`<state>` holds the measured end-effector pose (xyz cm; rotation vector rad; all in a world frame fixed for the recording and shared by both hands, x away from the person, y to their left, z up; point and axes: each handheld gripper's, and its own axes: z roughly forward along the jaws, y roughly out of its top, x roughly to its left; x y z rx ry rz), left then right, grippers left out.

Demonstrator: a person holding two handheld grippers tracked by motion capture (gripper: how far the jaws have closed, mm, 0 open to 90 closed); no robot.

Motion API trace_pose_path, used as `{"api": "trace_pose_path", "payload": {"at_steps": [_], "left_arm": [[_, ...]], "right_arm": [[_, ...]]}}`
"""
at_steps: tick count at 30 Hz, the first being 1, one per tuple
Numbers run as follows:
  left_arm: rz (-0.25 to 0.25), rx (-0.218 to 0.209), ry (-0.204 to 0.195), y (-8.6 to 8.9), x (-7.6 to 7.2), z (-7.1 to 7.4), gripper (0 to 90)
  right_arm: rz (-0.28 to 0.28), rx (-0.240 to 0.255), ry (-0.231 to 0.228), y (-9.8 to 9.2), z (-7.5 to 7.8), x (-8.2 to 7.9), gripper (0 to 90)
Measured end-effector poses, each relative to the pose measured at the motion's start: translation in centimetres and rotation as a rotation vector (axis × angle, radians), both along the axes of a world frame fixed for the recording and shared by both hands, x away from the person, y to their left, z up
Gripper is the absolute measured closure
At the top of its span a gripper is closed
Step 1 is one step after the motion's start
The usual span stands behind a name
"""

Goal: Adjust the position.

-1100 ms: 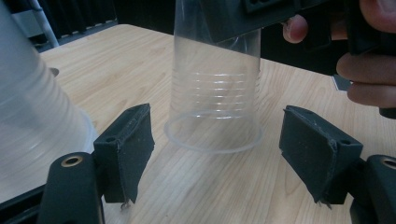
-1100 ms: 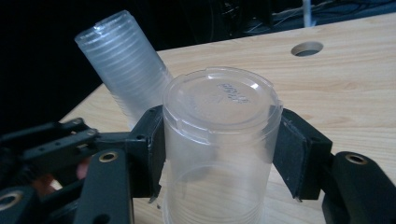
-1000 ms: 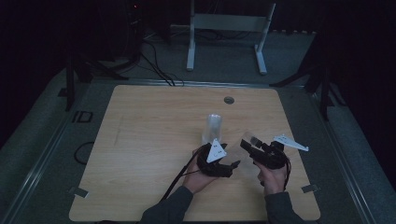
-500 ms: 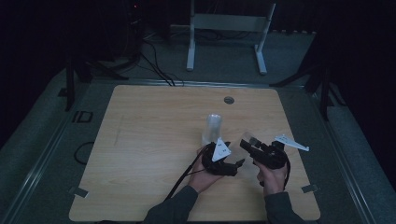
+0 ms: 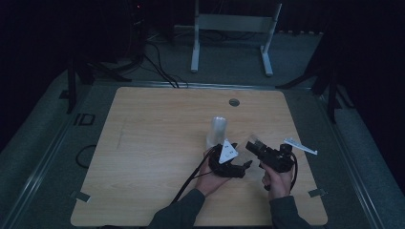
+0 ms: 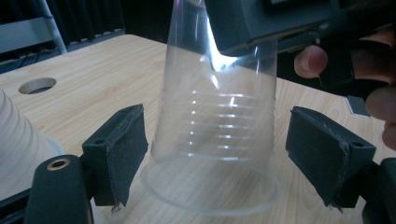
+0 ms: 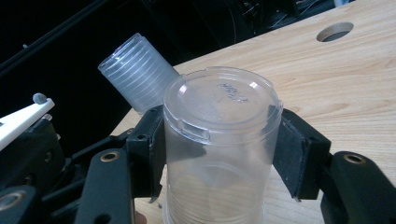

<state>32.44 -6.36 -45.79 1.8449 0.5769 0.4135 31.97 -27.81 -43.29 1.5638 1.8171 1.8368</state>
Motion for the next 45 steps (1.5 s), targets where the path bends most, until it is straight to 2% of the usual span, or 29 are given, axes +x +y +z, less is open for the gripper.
{"api": "trace_pose_path", "payload": {"at_steps": [10, 17, 27, 38, 45], "left_arm": [[0.002, -0.014, -0.001, -0.11, 0.08, -0.12, 21.6], [0.007, -0.019, 0.001, -0.15, 0.05, -0.19, 21.5], [0.015, -0.012, 0.015, -0.12, 0.19, -0.51, 20.9], [0.029, -0.001, 0.013, -0.24, 0.18, -0.59, 21.1], [0.04, 0.012, 0.017, -0.19, 0.15, -0.46, 25.2]], "right_arm": [[0.025, 0.058, 0.025, 0.06, -0.45, 0.15, 41.4], [0.025, 0.124, 0.042, -0.25, -0.73, 0.23, 41.6], [0.022, 0.15, 0.048, -0.4, -0.83, 0.27, 41.8], [0.021, 0.164, 0.049, -0.47, -0.79, 0.28, 41.7], [0.024, 0.163, 0.047, -0.48, -0.82, 0.31, 39.7]]}}
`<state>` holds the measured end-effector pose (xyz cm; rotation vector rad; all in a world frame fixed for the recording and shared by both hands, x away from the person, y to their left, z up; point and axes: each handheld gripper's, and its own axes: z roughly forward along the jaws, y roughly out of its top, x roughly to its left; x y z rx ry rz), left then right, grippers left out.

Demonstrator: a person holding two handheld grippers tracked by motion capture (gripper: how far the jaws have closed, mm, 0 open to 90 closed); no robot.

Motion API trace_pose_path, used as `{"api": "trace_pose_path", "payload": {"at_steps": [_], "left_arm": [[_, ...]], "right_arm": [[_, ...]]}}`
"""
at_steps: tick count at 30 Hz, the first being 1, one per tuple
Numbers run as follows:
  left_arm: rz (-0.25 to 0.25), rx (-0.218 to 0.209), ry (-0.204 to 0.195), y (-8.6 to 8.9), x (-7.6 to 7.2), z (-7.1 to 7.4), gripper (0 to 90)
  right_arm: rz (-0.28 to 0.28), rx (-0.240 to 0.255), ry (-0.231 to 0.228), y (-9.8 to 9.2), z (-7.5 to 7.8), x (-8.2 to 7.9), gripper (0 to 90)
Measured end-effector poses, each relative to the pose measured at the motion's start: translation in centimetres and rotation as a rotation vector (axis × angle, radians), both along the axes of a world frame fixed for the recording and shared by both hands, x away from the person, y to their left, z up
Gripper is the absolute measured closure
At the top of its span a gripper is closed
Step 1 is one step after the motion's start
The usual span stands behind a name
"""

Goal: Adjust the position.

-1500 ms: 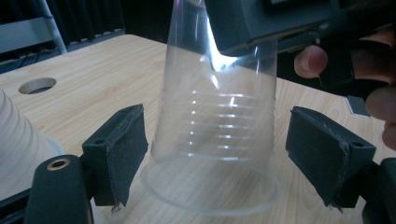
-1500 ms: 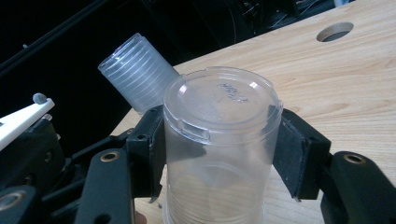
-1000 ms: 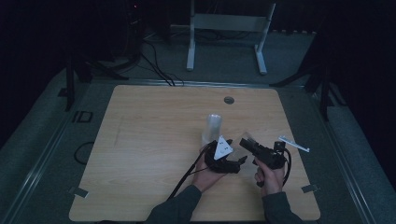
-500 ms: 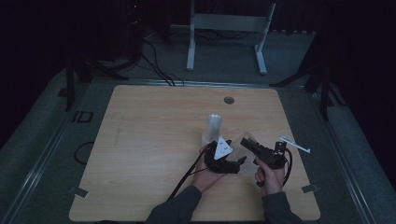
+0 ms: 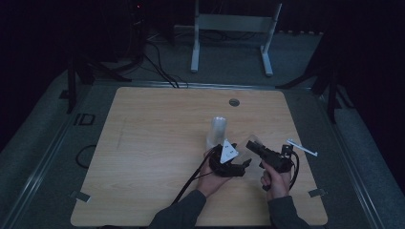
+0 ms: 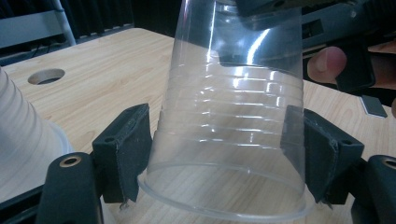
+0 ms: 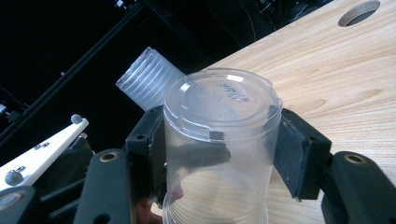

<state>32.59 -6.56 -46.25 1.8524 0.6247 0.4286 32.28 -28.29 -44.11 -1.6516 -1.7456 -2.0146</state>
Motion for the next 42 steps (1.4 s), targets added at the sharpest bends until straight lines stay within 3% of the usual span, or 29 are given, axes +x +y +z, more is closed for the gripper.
{"api": "trace_pose_path", "payload": {"at_steps": [9, 21, 42], "left_arm": [[-0.019, -0.003, -0.005, 0.3, -0.1, 0.2, 29.1], [-0.019, 0.012, -0.002, 0.8, 0.1, 0.5, 30.0], [-0.037, 0.026, 0.003, 1.9, 0.2, 1.2, 30.2]], "right_arm": [[-0.009, -0.005, 0.0, -0.2, 0.1, 0.0, 33.9], [0.005, -0.031, -0.017, -0.7, 0.4, -0.5, 33.5], [-0.001, -0.134, -0.038, -2.4, 0.6, -1.2, 36.7]]}}
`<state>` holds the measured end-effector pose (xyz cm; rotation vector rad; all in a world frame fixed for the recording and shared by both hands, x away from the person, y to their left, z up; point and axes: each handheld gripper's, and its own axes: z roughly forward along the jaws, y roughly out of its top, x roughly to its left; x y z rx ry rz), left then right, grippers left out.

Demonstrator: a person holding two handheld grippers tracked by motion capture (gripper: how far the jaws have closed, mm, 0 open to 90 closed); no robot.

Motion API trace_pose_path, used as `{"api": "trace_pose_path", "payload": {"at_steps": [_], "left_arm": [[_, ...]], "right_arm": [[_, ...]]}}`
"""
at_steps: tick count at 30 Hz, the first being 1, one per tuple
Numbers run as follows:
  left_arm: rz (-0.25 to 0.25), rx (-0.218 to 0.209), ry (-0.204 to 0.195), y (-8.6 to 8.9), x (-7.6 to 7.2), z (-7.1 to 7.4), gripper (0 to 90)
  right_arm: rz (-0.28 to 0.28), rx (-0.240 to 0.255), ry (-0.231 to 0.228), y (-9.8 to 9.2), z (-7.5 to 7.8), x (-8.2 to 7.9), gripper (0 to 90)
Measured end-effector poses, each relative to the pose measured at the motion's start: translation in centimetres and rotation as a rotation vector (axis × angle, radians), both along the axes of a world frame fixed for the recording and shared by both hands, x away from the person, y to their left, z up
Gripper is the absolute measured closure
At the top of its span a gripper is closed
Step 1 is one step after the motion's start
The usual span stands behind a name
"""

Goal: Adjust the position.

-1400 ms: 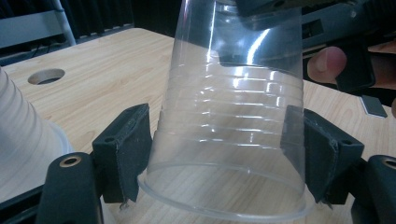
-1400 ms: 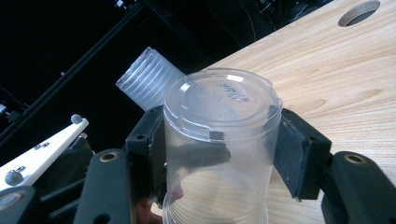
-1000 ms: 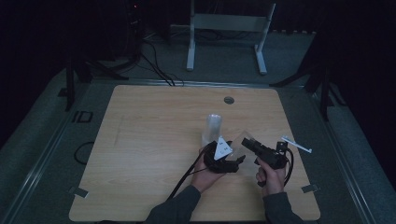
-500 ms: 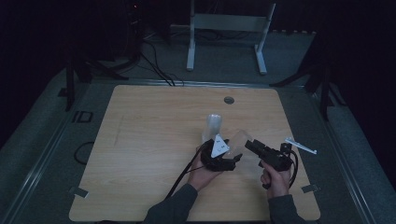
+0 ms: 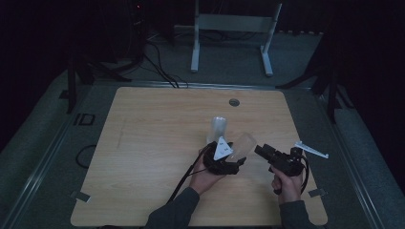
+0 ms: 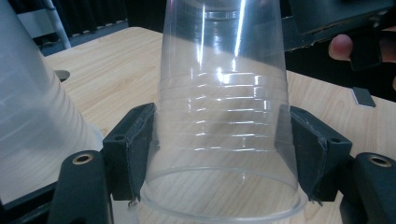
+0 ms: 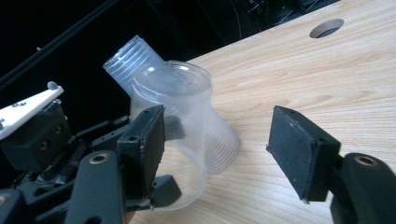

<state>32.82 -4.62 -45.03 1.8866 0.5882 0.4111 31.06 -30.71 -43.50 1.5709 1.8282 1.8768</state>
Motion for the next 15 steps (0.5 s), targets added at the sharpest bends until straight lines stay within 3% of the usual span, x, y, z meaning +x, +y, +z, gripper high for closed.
{"api": "trace_pose_path", "payload": {"at_steps": [8, 15], "left_arm": [[-0.011, -0.001, 0.01, 0.43, 0.11, 0.42, 30.3], [-0.021, 0.007, 0.02, 0.8, 0.2, 0.49, 30.4]], "right_arm": [[0.001, -0.04, -0.001, -0.3, 0.07, 0.09, 37.5], [0.007, -0.106, -0.009, -0.22, 0.43, 0.11, 37.7]]}}
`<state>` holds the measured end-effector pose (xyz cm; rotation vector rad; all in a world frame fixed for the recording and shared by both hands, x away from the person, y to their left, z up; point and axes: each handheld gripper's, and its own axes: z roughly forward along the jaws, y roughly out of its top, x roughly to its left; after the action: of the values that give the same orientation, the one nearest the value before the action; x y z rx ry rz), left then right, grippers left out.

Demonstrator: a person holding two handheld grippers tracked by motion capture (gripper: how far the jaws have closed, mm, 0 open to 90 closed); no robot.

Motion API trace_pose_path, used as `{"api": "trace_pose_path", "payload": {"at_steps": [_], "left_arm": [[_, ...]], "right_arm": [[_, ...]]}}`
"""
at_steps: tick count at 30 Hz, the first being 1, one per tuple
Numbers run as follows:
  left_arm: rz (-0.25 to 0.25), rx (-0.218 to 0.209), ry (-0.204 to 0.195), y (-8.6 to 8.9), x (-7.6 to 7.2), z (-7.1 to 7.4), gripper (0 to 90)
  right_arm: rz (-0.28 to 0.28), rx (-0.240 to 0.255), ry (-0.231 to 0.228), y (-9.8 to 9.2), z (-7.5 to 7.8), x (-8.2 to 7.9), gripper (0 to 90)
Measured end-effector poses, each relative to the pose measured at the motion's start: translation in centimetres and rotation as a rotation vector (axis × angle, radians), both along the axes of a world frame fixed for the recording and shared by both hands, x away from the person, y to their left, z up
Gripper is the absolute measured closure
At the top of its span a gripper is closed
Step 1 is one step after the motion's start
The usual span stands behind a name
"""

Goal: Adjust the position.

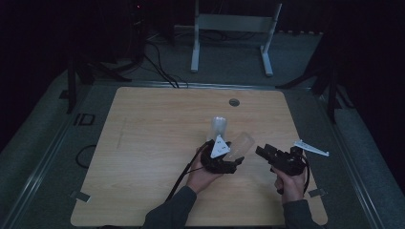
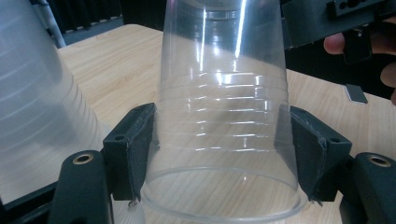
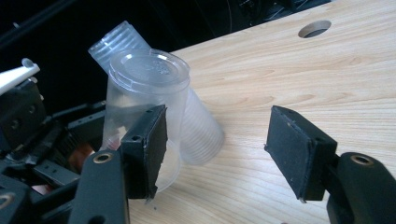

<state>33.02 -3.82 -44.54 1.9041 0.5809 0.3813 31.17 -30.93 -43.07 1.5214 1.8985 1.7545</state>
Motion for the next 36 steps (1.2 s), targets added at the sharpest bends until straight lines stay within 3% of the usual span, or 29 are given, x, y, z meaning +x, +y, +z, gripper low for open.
{"api": "trace_pose_path", "payload": {"at_steps": [15, 28, 36], "left_arm": [[-0.041, 0.006, 0.001, 0.5, -0.1, 0.5, 30.5], [-0.044, 0.017, -0.023, 1.2, -0.1, 1.2, 30.6], [-0.051, 0.035, -0.036, 1.8, -0.1, 1.7, 30.6]], "right_arm": [[0.007, -0.066, -0.021, -0.3, 0.7, 0.1, 39.1], [0.028, -0.123, -0.043, -0.1, 1.4, 0.1, 39.1], [0.044, -0.188, -0.046, 0.1, 2.1, 0.3, 39.1]]}}
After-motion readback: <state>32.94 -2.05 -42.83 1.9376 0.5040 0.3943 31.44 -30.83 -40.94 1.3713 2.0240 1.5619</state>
